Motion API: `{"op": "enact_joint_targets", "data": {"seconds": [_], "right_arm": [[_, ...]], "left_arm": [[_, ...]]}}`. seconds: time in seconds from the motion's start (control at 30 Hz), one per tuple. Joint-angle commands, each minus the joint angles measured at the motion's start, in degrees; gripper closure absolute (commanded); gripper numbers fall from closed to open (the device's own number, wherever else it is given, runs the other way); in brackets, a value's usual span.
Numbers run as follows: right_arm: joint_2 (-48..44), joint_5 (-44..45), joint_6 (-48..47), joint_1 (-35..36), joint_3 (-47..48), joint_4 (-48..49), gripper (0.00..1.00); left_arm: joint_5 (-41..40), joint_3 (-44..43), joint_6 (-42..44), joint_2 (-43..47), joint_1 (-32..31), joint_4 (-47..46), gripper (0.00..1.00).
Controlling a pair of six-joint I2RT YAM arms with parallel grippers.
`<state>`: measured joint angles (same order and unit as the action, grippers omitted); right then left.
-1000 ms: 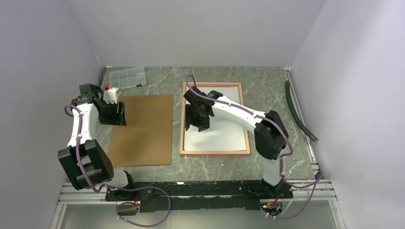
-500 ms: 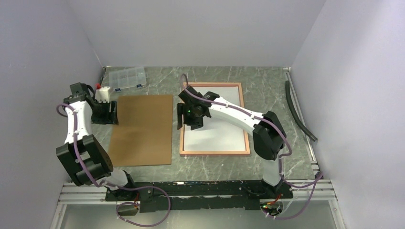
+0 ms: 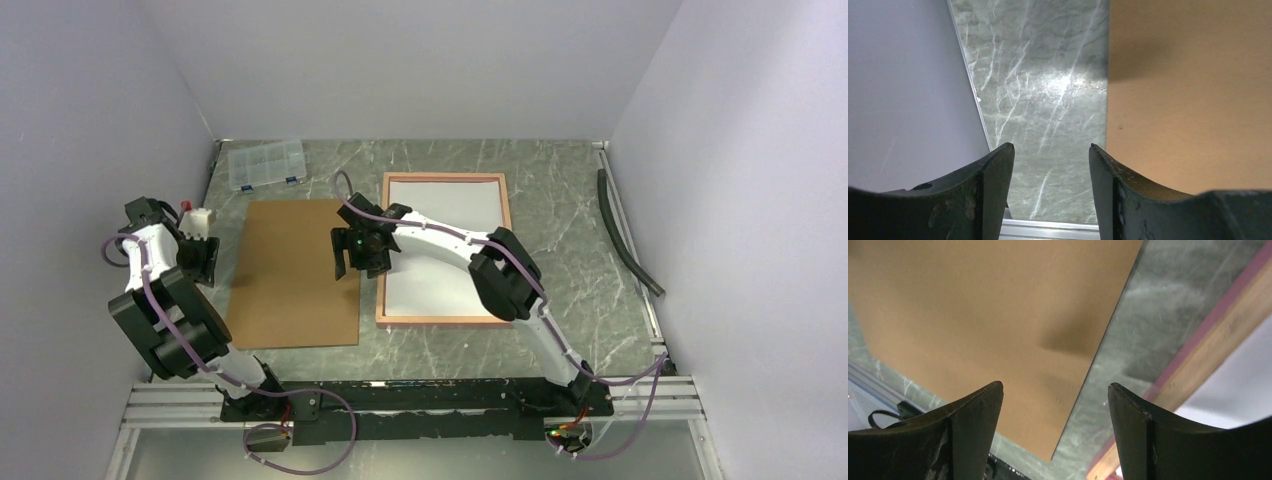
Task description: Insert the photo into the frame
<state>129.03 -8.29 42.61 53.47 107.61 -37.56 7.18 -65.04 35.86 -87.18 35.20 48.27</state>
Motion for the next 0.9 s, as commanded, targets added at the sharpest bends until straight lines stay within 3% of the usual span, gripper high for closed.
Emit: {"op": "enact_joint_targets", "data": {"seconds": [0.0,0.3,0.7,0.87], "right_arm": [[3.2,-0.1,0.3,-0.6,6.3,0.9,0.19],[4.7,1.4,3.3,-1.6,5.0,1.4,0.19],[7.9,-0.1,5.9,-2.0,6.0,2.3,0.17],[8.1,-4.2,8.1,-2.0,4.5,7.6,0.15]], "left_arm": [[-4.0,3.1,2.1,-2.4,0.4,-7.4,0.39],[-4.3,4.2,-2.2,-8.8,-0.7,-11.2,0.46],[-4.0,5.1,-6.8,-11.9,-9.4,-10.7,0.52],[-2.1,5.3,-8.1,-13.1,-10.7,-10.2,0.55]]}}
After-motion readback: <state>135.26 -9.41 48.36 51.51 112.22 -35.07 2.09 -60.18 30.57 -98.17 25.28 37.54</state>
